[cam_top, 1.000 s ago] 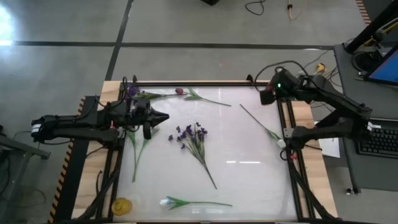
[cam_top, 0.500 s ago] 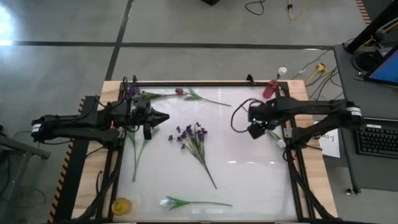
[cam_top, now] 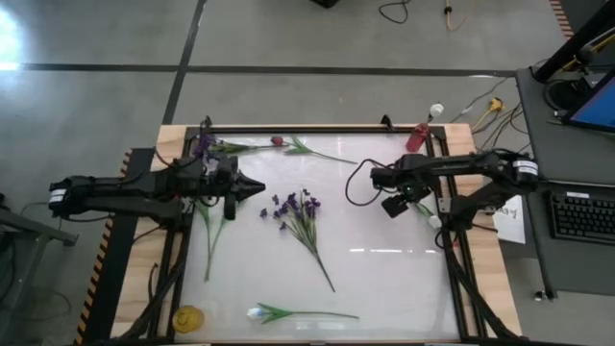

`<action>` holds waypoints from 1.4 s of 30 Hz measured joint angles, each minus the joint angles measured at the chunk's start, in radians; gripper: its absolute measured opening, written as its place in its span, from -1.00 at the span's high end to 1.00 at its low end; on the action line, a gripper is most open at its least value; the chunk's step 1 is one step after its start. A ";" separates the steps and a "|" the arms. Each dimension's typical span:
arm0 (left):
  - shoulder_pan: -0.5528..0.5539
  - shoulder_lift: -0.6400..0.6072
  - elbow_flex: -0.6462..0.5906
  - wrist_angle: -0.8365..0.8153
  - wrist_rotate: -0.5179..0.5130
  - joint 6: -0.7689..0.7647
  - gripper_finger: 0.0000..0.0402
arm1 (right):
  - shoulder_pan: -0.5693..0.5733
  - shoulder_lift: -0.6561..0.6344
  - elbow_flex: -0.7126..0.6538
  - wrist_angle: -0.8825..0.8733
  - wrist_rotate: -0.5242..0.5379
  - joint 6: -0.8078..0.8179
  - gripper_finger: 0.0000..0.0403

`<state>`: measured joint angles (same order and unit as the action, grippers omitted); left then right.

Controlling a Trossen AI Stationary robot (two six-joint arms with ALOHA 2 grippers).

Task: Sort flowers into vase by color
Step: Put the top right white tulip into the red flower vase

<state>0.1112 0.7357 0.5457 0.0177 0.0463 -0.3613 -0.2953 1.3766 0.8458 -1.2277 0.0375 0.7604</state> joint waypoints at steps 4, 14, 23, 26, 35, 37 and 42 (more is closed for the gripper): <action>-0.002 0.048 0.000 0.001 0.015 -0.027 0.88 | -0.072 0.069 -0.025 0.038 -0.011 -0.083 -0.09; -0.042 0.092 0.000 0.074 0.026 -0.070 0.88 | -0.189 0.186 -0.046 0.089 0.015 -0.315 -0.02; -0.048 0.088 0.000 0.091 0.026 -0.104 0.88 | -0.232 0.223 -0.046 0.093 -0.004 -0.489 0.45; -0.050 0.087 0.000 0.102 0.025 -0.104 0.88 | -0.231 0.221 -0.048 0.096 -0.003 -0.501 0.64; -0.049 0.100 0.000 0.121 0.019 -0.135 0.88 | -0.216 0.176 -0.046 0.119 0.019 -0.499 0.94; -0.049 0.101 0.000 0.120 0.017 -0.152 0.88 | -0.196 0.139 -0.032 0.115 0.016 -0.499 0.94; -0.047 0.101 0.000 0.120 -0.001 -0.230 0.88 | -0.118 0.037 0.040 0.113 0.028 -0.566 0.95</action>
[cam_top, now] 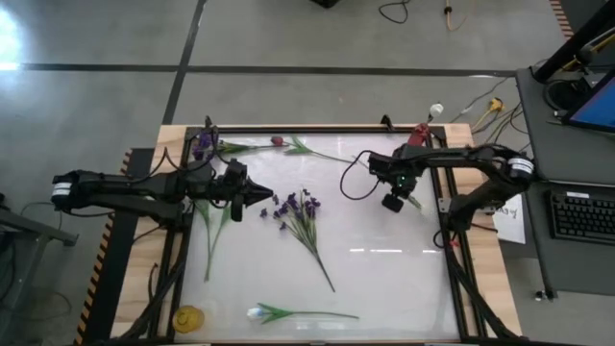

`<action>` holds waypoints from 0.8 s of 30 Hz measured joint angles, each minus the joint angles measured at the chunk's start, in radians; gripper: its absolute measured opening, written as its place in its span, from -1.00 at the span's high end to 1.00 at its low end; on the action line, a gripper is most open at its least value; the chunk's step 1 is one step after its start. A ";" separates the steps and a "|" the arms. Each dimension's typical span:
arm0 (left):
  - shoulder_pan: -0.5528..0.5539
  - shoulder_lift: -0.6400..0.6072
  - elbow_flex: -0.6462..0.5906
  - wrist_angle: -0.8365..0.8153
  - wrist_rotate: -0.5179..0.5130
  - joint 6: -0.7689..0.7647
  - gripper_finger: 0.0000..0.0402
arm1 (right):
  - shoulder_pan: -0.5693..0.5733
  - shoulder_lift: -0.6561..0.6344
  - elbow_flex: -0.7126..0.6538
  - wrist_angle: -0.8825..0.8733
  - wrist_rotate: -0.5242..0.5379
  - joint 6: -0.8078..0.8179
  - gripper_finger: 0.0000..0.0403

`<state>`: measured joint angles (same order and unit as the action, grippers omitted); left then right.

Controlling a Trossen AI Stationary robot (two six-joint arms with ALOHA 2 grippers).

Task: Sort flowers into vase by color
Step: Put the top right white tulip into the red flower vase

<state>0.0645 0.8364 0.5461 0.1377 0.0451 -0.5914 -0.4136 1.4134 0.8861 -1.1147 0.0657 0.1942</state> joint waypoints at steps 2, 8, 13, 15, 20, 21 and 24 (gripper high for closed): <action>0.004 0.002 0.000 -0.003 -0.028 -0.038 0.88 | 0.047 -0.033 0.040 -0.002 0.042 -0.056 0.95; 0.031 0.024 0.000 -0.005 -0.035 -0.092 0.75 | 0.214 -0.064 0.173 -0.004 0.224 -0.448 0.95; 0.048 0.086 0.048 -0.031 0.020 -0.183 0.37 | 0.328 -0.011 0.287 0.000 0.438 -0.812 0.94; 0.053 0.131 0.090 -0.052 0.054 -0.224 0.19 | 0.351 0.021 0.335 0.010 0.517 -0.888 0.94; 0.081 0.292 0.215 -0.207 0.135 -0.341 -0.16 | 0.366 0.096 0.443 0.091 0.646 -1.029 0.94; 0.086 0.325 0.236 -0.226 0.153 -0.343 -0.20 | 0.366 0.112 0.464 0.113 0.670 -1.056 0.94; 0.091 0.416 0.291 -0.232 0.210 -0.341 -0.27 | 0.366 0.158 0.522 0.174 0.721 -1.144 0.94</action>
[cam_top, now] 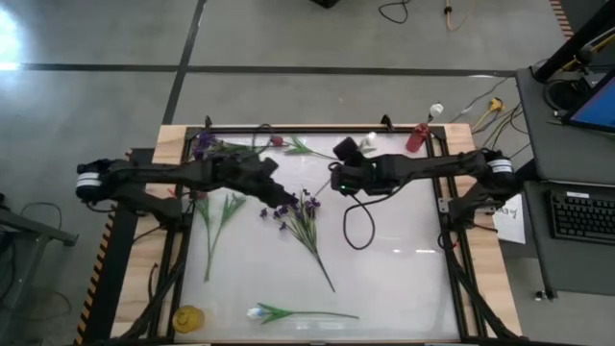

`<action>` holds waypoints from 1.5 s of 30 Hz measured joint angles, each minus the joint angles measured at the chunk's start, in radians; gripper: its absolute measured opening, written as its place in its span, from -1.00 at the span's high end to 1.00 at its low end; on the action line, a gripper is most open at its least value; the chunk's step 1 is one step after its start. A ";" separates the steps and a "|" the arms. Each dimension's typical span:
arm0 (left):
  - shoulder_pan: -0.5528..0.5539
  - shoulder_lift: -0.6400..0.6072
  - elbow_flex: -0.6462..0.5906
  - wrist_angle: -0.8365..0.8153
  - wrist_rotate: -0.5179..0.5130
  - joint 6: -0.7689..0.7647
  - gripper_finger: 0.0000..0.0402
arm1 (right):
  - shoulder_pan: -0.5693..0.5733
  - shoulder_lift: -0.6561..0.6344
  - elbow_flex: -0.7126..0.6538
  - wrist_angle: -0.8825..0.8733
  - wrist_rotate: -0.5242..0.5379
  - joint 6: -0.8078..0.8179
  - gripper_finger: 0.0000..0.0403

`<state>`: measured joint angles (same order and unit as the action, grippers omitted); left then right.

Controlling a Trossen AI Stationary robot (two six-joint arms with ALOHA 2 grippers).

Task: Sort flowers into vase by color
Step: Put the top right white tulip into the red flower vase

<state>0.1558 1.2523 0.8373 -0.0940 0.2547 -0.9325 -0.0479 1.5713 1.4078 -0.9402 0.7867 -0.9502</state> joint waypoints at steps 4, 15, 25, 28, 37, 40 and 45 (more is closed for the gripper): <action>0.000 0.103 0.071 0.004 0.067 0.013 -0.26 | 0.001 0.057 0.060 0.060 0.031 -0.113 0.94; 0.017 0.213 0.117 0.007 0.044 0.016 -0.10 | 0.007 0.100 0.110 0.065 0.045 -0.127 0.94; 0.023 0.219 0.117 0.015 0.043 0.002 0.18 | 0.020 0.100 0.110 0.066 0.045 -0.139 0.94; 0.030 0.206 0.117 0.022 0.059 -0.002 0.28 | 0.020 0.100 0.110 0.066 0.045 -0.171 0.94; 0.032 0.222 0.117 0.018 0.085 -0.009 0.56 | 0.020 0.100 0.110 0.111 0.045 -0.214 0.94; 0.032 0.223 0.117 0.020 0.077 -0.009 0.63 | 0.020 0.100 0.110 0.111 0.045 -0.220 0.94; 0.035 0.223 0.117 0.021 0.073 -0.003 0.74 | 0.020 0.100 0.110 0.111 0.045 -0.246 0.94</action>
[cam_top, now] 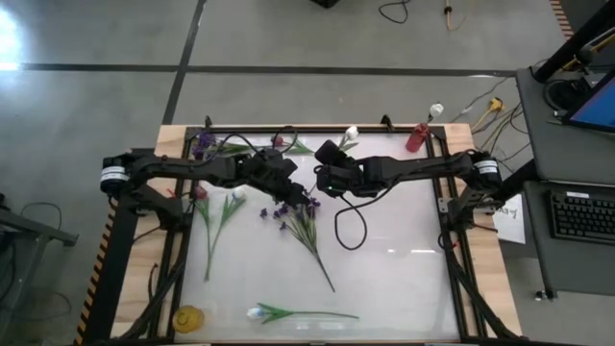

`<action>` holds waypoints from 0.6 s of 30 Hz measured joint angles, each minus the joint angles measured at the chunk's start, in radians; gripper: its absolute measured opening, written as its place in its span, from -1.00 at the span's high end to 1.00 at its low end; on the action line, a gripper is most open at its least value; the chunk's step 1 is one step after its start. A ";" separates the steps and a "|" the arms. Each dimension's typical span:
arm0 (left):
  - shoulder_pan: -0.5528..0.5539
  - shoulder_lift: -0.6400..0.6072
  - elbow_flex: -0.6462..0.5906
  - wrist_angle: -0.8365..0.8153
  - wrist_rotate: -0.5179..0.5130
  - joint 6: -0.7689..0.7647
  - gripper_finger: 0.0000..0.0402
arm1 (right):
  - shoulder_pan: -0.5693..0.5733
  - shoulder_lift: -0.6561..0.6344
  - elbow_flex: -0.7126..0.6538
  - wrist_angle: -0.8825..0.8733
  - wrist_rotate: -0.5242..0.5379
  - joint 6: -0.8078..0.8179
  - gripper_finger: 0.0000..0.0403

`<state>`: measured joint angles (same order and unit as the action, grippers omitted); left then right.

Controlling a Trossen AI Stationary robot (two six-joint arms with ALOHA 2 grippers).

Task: Sort flowers into vase by color
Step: Put the top right white tulip into the red flower vase

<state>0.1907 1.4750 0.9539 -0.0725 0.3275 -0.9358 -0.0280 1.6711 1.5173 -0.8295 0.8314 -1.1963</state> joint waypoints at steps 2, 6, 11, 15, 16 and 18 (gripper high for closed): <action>0.000 0.000 0.000 0.000 0.000 0.001 0.78 | 0.000 0.000 0.000 0.000 0.000 -0.015 0.94; 0.001 0.000 0.000 0.004 0.005 0.016 0.81 | 0.000 0.000 0.000 0.001 -0.007 -0.018 0.94; 0.001 0.000 0.000 0.010 0.005 0.042 0.91 | 0.004 0.000 0.000 0.002 -0.034 -0.018 0.94; 0.000 0.000 0.000 0.011 0.005 0.065 0.98 | 0.004 0.000 0.000 0.006 -0.045 0.013 0.94; 0.001 0.000 0.000 0.011 0.005 0.067 0.99 | 0.004 0.000 0.000 0.006 -0.045 0.028 0.94; 0.001 0.000 0.000 0.011 -0.002 0.071 1.00 | 0.005 0.000 0.000 0.007 -0.044 0.058 0.94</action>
<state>0.1917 1.4750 0.9539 -0.0618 0.3260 -0.8648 -0.0234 1.6707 1.5169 -0.8227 0.7872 -1.1386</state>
